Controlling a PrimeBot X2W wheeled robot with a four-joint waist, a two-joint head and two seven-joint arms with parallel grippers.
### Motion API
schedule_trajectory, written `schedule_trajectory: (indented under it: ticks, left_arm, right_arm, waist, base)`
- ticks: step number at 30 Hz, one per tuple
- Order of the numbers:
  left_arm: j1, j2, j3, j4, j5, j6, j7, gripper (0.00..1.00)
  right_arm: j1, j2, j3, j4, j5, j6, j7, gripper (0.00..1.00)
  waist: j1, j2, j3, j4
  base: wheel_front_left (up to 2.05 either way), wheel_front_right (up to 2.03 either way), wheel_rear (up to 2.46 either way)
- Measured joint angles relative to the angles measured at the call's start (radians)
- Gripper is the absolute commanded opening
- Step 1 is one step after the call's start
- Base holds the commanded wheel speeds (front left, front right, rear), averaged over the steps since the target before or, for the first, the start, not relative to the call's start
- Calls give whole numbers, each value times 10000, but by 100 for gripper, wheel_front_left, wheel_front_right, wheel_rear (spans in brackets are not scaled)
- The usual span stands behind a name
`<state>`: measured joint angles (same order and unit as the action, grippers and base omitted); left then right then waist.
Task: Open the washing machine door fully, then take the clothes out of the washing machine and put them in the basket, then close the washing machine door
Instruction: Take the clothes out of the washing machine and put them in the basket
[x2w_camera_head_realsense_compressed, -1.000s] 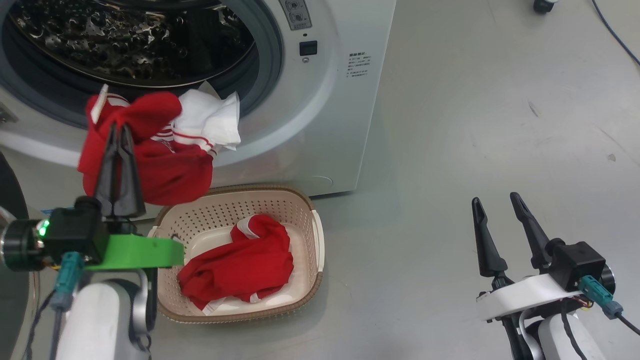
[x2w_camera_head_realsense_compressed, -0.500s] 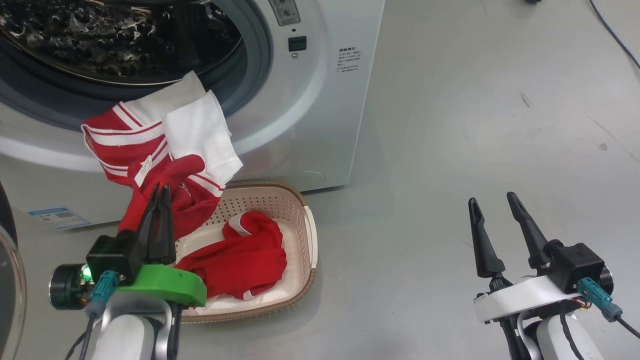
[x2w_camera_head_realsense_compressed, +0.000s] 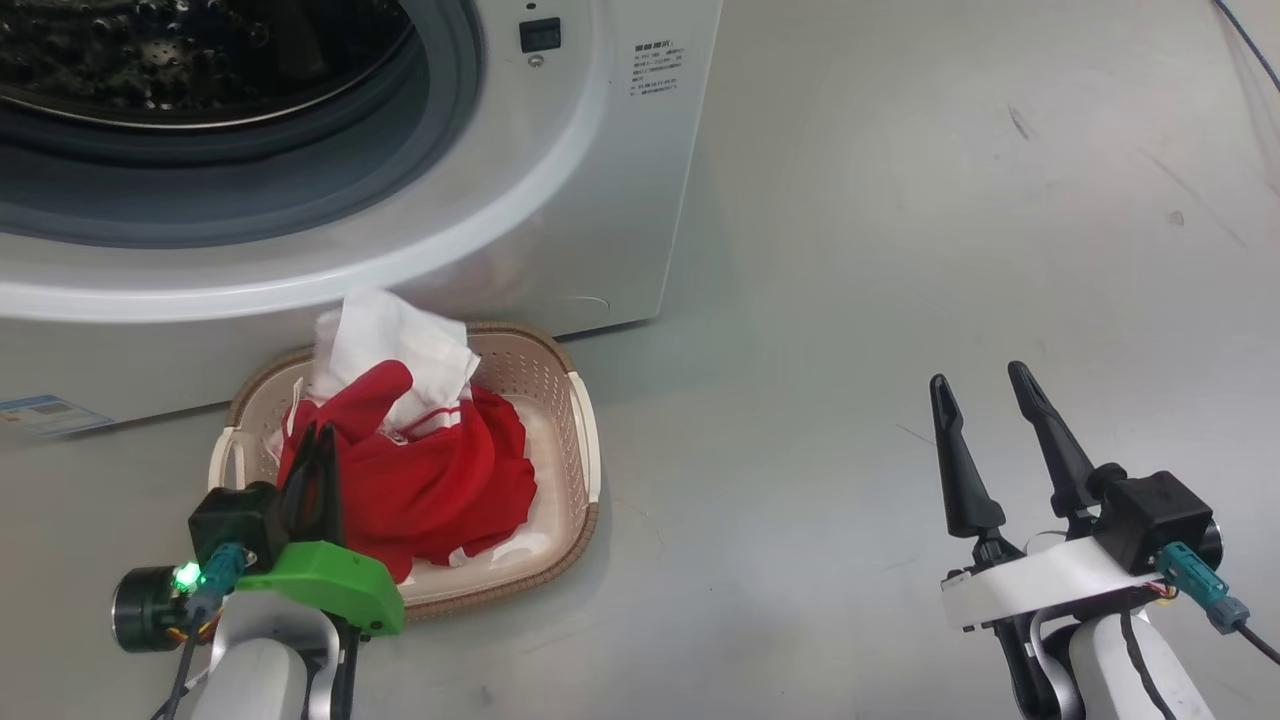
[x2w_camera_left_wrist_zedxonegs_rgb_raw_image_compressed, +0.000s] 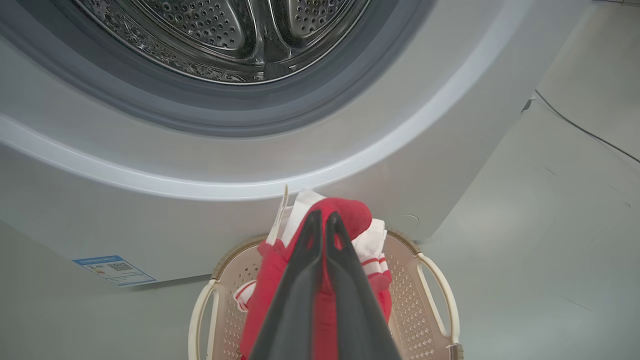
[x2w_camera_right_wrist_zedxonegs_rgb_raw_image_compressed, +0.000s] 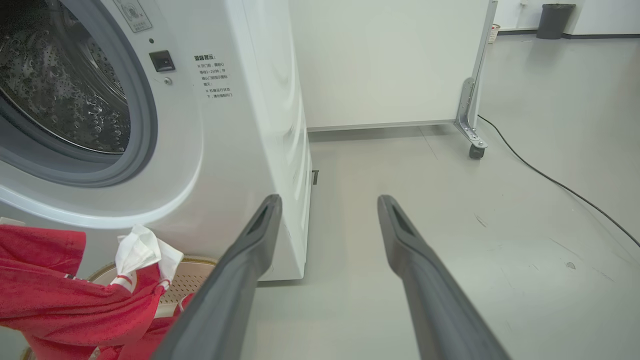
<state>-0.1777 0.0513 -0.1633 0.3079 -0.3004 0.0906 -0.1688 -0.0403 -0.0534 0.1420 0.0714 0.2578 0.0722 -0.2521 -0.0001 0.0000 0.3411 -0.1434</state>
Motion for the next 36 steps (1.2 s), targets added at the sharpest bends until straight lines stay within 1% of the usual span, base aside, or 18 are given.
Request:
schedule_trajectory:
  ticks: [10,18,19,20,21,23,24,25,26,36]
  left_arm:
    - [-1391,-15,330,1814,-244,25,27,0]
    - [-2392,35,364,3450,-251,25,639,0]
    - [-2530,54,387,3636,-253,25,708,7]
    - [-2659,73,407,3791,-263,25,719,23]
    - [-2787,100,424,3937,-265,25,723,23]
    - [-3010,146,458,4240,-278,25,723,43]
    - [-3088,165,456,4399,-282,25,725,48]
    - [-3150,171,453,4583,-284,25,794,82]
    - [-3180,173,462,4732,-311,25,842,100]
    - [-3361,182,558,5856,-337,23,537,100]
  right_arm:
    - [-458,42,15,-232,155,58,0,100]
    - [-983,54,81,-303,359,92,0,100]
    - [-1047,58,105,-297,405,113,0,100]
    - [-1106,63,121,-291,426,140,0,100]
    - [-1171,69,134,-278,435,146,0,100]
    - [-1287,82,142,-257,437,148,0,100]
    - [-1337,84,140,-236,439,148,0,100]
    - [-1367,82,130,-221,439,148,0,100]
    - [-1373,82,127,-207,439,148,0,100]
    - [-1378,90,105,54,439,150,0,100]
  waist:
    - [0,0,1042,-479]
    - [1,0,1959,-874]
    - [0,0,2064,-922]
    - [0,0,2161,-967]
    - [0,0,2249,-1014]
    - [0,0,2393,-1111]
    - [0,0,2442,-1161]
    - [1,0,2484,-1205]
    - [1,0,2516,-1240]
    - [1,0,2417,-1283]
  base:
    - [0,0,0]
    - [0,0,0]
    - [0,0,0]
    - [0,0,0]
    - [0,0,0]
    - [0,0,0]
    - [0,0,0]
    - [0,0,0]
    - [0,0,0]
    - [0,0,0]
